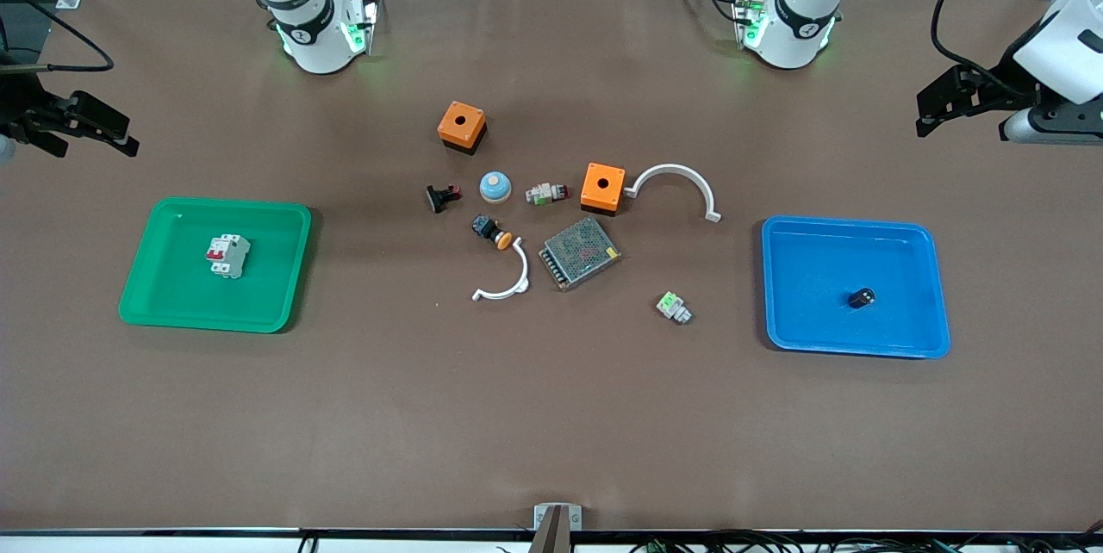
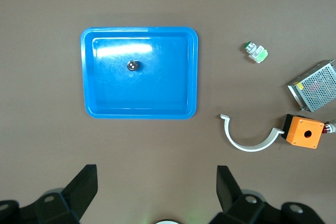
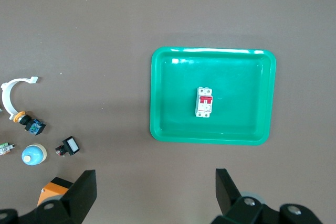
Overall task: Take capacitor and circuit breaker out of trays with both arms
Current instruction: 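Reach the right gripper to the breaker while the left gripper reaches the capacitor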
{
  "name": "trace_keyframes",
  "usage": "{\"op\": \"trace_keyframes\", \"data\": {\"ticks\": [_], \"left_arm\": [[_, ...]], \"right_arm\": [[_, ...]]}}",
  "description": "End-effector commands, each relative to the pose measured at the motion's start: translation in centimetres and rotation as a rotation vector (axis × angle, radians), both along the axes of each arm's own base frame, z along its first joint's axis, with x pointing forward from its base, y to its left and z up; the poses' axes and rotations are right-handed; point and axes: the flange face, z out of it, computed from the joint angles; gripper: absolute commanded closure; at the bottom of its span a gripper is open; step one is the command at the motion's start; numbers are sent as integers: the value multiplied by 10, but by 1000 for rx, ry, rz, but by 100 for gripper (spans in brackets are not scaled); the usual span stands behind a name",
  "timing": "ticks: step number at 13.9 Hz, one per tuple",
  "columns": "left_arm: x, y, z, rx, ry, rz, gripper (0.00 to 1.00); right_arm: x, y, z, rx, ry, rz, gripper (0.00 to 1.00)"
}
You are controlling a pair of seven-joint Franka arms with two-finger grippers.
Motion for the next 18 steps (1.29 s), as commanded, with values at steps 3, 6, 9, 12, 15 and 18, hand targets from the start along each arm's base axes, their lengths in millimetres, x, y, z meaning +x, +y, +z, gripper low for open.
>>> {"op": "trace_keyframes", "data": {"ticks": [3, 6, 9, 12, 15, 18], "left_arm": [[7, 2, 0, -13, 1, -12, 0], [19, 6, -20, -4, 37, -4, 0], [52, 38, -79, -6, 80, 54, 0], [74, 56, -150, 14, 77, 78, 0], [83, 73, -233, 14, 20, 95, 0], [86, 93, -305, 4, -10, 121, 0]], "right_arm": [[-6, -1, 4, -4, -14, 8, 0], [-6, 0, 5, -6, -14, 6, 0], [9, -3, -6, -7, 11, -6, 0], [39, -9, -59, -2, 93, -19, 0], [90, -29, -108, -18, 150, -34, 0], [96, -43, -144, -91, 161, -40, 0]]}}
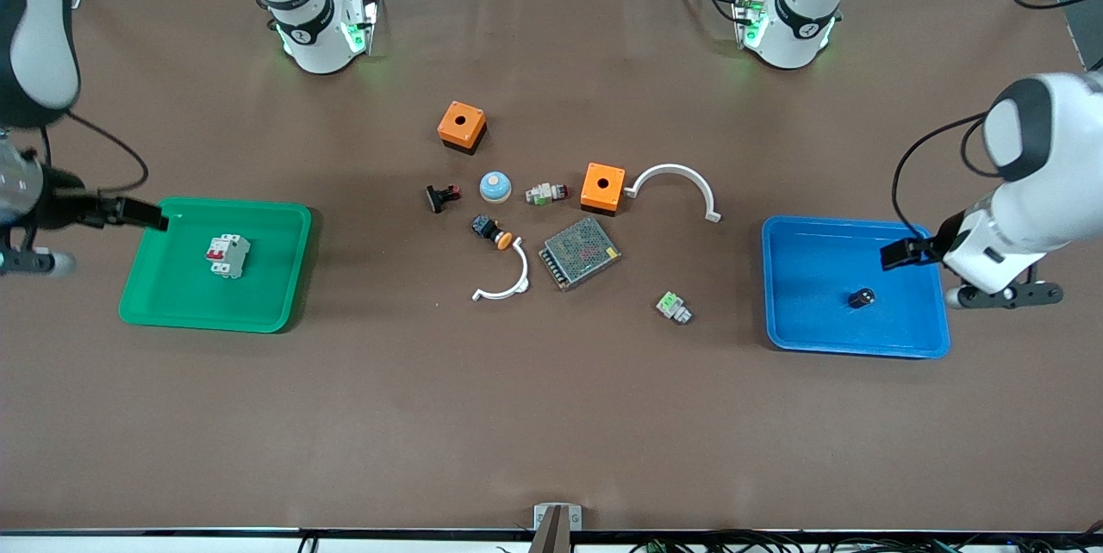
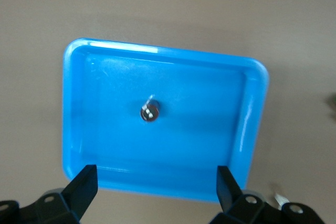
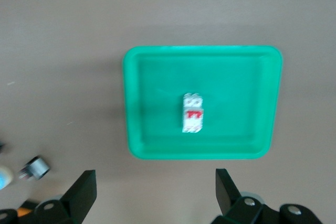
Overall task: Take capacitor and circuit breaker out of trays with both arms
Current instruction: 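Grasp the breaker with the right gripper while the left gripper grasps the capacitor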
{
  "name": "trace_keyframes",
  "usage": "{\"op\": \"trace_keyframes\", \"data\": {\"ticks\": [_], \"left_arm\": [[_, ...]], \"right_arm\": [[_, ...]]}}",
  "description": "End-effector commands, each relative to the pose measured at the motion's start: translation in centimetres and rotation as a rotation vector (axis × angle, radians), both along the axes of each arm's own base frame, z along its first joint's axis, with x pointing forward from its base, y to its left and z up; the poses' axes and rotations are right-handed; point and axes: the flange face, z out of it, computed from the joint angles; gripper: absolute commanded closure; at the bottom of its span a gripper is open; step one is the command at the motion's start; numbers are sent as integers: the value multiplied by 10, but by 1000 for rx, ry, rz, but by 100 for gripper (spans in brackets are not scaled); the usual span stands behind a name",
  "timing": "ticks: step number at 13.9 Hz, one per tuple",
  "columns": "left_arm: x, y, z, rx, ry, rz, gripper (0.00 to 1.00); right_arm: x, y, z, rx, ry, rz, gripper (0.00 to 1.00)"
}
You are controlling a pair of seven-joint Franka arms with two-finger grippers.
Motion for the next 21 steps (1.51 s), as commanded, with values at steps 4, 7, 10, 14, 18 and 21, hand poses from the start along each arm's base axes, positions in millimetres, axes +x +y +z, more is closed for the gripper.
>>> {"op": "trace_keyframes", "data": {"ticks": [4, 7, 10, 14, 18, 21], "left_arm": [[2, 18, -104, 1, -12, 3, 0], [4, 20, -134, 45, -13, -51, 3], [5, 18, -153, 41, -10, -54, 13], [4, 19, -172, 37, -6, -54, 27], [3, 18, -181, 34, 8, -54, 39], [3, 16, -181, 35, 8, -58, 75]], "right_arm": [[-28, -49, -120, 39, -23, -82, 0], [-57, -57, -180, 72, -61, -84, 0], [-81, -50, -228, 59, -140, -77, 0], [-85, -49, -282, 47, -138, -27, 1], [-86, -49, -293, 50, -118, -28, 71], [-79, -45, -276, 66, -88, -28, 99]]}}
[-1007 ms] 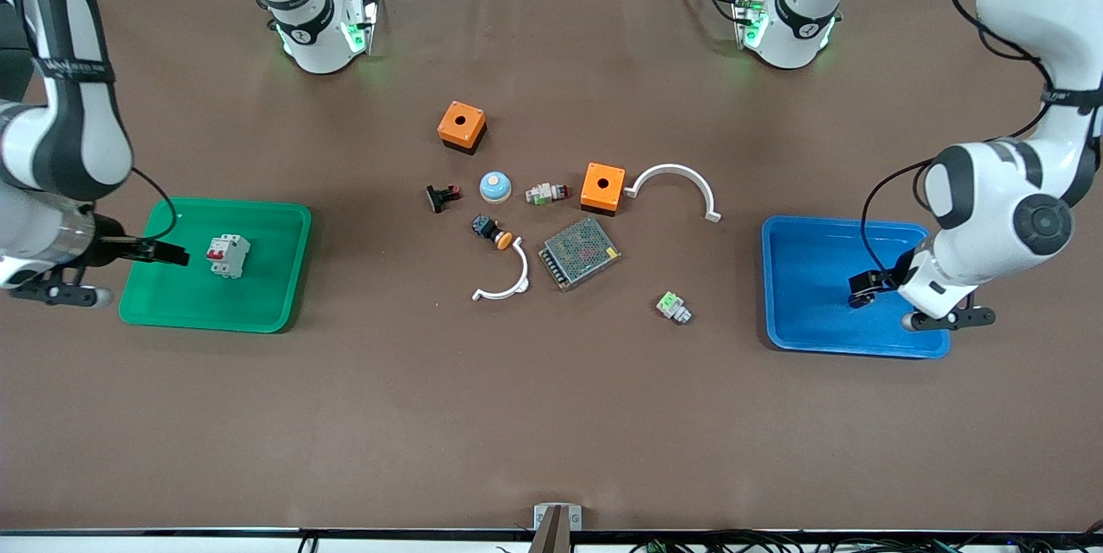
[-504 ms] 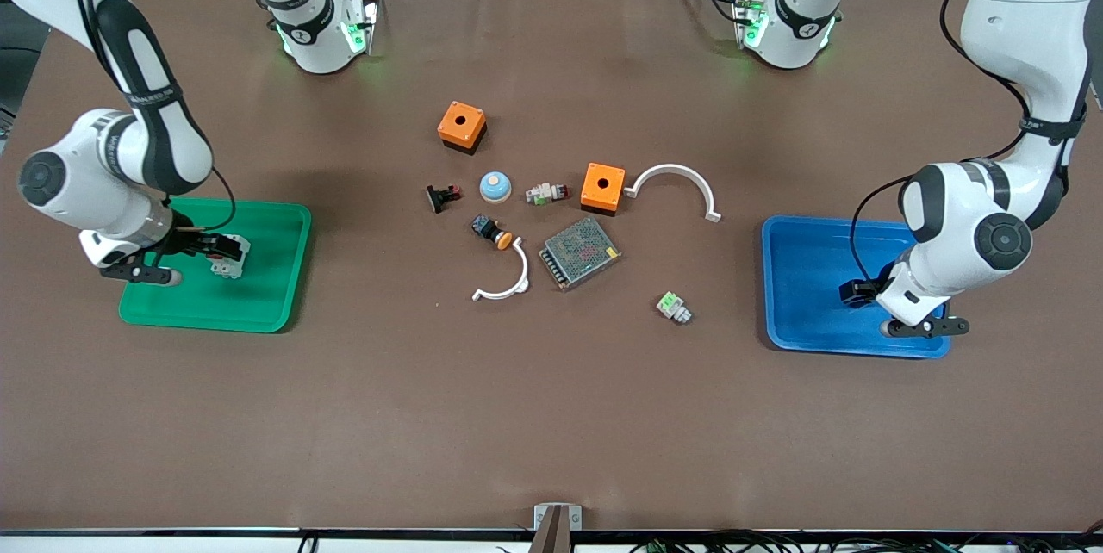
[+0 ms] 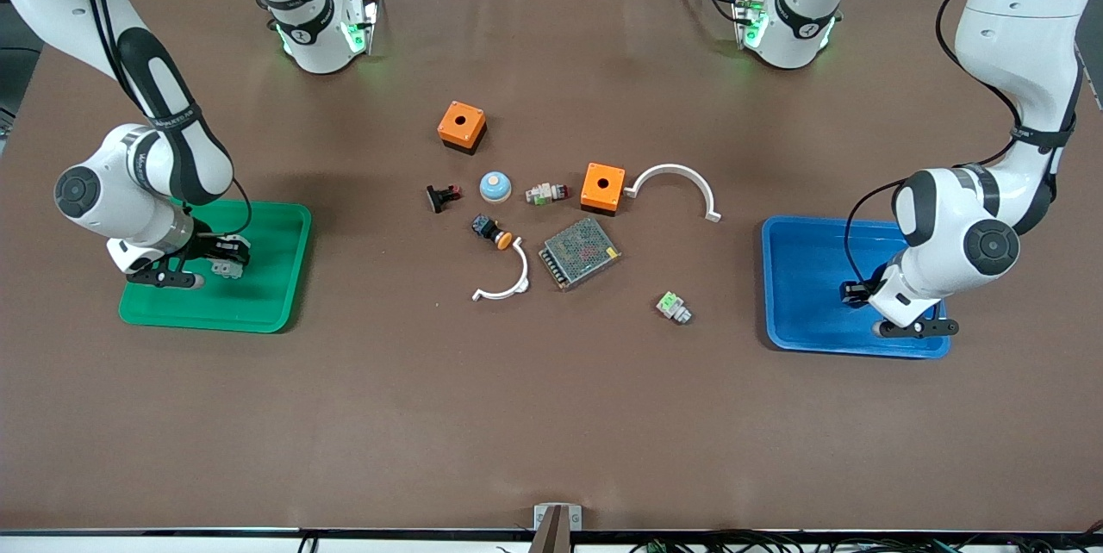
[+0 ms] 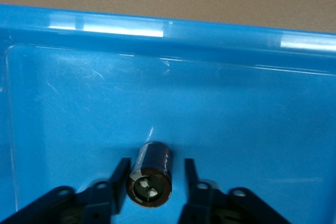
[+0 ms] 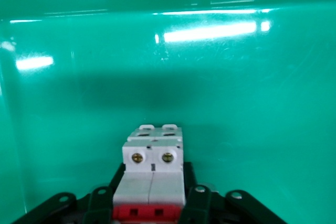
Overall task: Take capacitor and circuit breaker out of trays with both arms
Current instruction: 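Lift the breaker with the right gripper while the left gripper lifts the capacitor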
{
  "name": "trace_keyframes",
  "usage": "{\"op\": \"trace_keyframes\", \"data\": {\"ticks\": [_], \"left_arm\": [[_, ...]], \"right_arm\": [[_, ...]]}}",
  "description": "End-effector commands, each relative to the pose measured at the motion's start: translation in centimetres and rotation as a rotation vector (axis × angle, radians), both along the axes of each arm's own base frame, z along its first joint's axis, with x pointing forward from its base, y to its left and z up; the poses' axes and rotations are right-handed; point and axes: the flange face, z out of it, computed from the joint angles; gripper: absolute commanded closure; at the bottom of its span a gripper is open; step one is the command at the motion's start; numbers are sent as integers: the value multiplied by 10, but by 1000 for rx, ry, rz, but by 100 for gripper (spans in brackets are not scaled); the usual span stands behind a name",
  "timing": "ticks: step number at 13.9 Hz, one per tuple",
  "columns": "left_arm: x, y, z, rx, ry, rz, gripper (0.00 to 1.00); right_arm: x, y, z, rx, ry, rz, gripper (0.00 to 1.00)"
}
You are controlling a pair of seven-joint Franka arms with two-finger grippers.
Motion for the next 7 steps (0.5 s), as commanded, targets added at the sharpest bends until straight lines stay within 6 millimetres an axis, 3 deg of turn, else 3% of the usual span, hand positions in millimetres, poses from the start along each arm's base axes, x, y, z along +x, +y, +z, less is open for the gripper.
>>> {"op": "trace_keyframes", "data": {"ticks": [1, 3, 4, 7], "left_arm": [[3, 1, 1, 12, -10, -22, 86], [5, 0, 9, 13, -21, -26, 99], [6, -1, 20, 14, -30, -31, 99], [4, -20, 57, 11, -17, -47, 100]], "right_arm": [[12, 14, 37, 39, 35, 13, 99], [37, 52, 76, 47, 74, -21, 99], [48, 78, 91, 41, 77, -43, 99], [58, 192, 102, 12, 64, -107, 99]]}}
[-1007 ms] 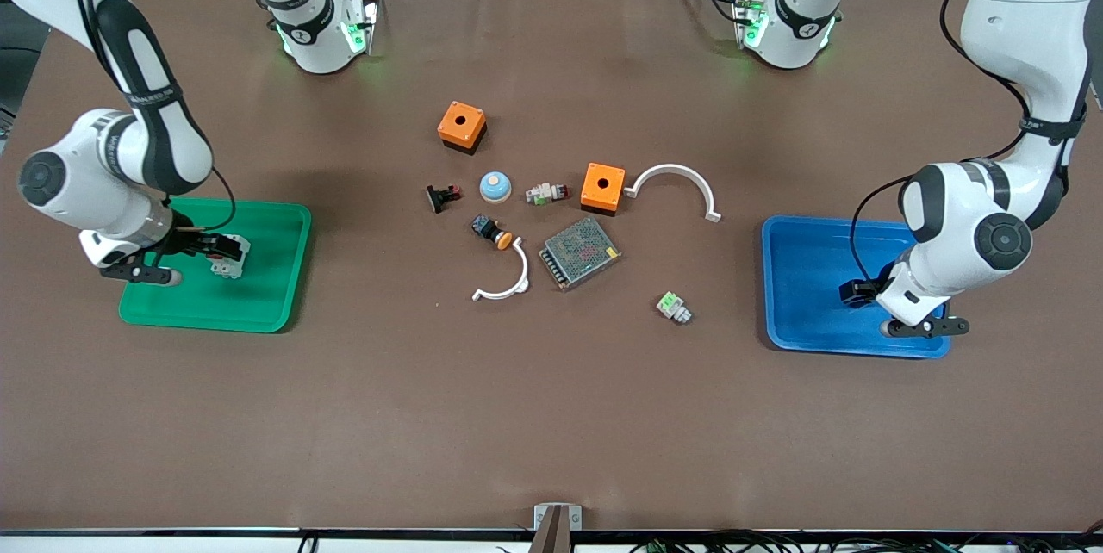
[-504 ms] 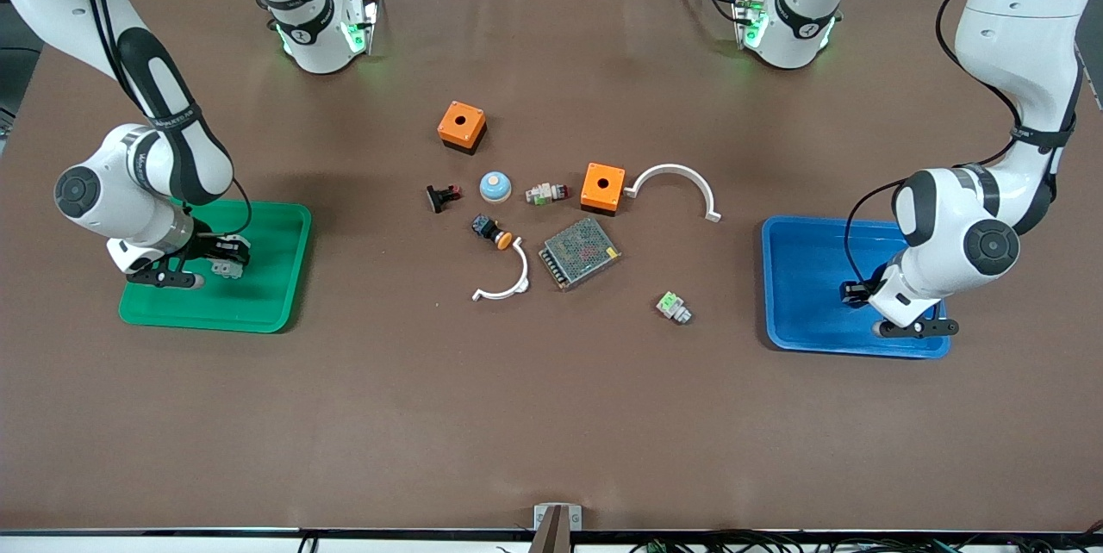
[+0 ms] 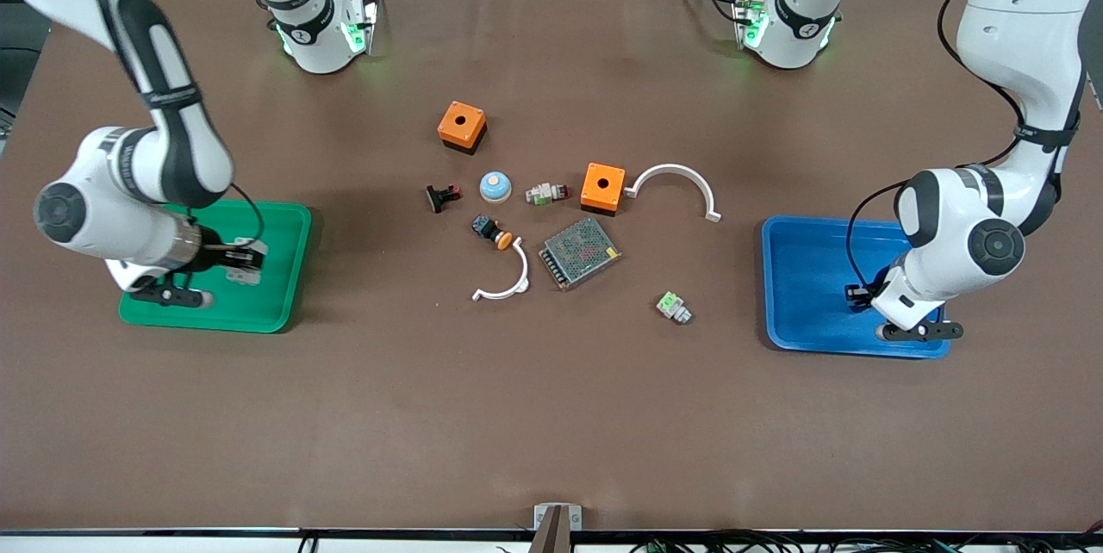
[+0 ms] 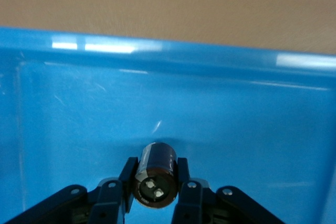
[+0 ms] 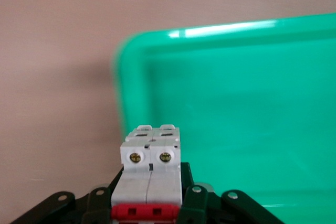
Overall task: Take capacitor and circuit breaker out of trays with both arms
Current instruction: 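Lift the breaker with the right gripper while the left gripper lifts the capacitor, then lower the breaker beside the white clip while the left gripper lowers the capacitor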
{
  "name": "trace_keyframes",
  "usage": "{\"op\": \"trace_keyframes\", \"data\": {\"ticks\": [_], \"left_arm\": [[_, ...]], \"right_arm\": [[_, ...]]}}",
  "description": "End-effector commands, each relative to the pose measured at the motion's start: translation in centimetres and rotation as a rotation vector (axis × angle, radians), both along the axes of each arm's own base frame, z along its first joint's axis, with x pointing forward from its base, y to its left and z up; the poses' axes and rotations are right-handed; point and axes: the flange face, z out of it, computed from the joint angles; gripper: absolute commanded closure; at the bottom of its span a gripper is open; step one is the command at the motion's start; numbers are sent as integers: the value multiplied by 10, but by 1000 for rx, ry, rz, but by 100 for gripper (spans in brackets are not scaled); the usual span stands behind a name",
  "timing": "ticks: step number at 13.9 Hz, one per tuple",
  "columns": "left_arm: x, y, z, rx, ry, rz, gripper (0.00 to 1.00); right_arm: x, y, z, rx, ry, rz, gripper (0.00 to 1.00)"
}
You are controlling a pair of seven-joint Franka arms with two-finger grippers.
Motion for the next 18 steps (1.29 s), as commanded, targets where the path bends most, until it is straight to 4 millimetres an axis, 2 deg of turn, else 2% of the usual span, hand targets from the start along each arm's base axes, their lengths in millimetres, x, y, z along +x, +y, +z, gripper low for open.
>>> {"op": "trace_keyframes", "data": {"ticks": [1, 3, 5, 6, 10, 14, 18], "left_arm": [[-9, -31, 48, -3, 37, -37, 100], [-17, -66, 67, -11, 73, -24, 100], [-25, -107, 71, -22, 96, -10, 100], [-30, -126, 70, -27, 103, 14, 100], [-50, -191, 58, -40, 132, 106, 100], [-74, -257, 37, -13, 152, 159, 100], [-96, -300, 12, -21, 143, 234, 100]], "right_arm": [[-1, 105, 8, -18, -14, -32, 99], [-6, 183, -6, -28, -41, -46, 99], [-13, 232, -28, -28, -84, -89, 100], [-17, 246, -40, -29, -90, -91, 100], [-27, 278, -63, -29, -102, -45, 100], [-31, 289, -75, -25, -118, -44, 100], [-27, 302, -92, -20, -137, -77, 100]]}}
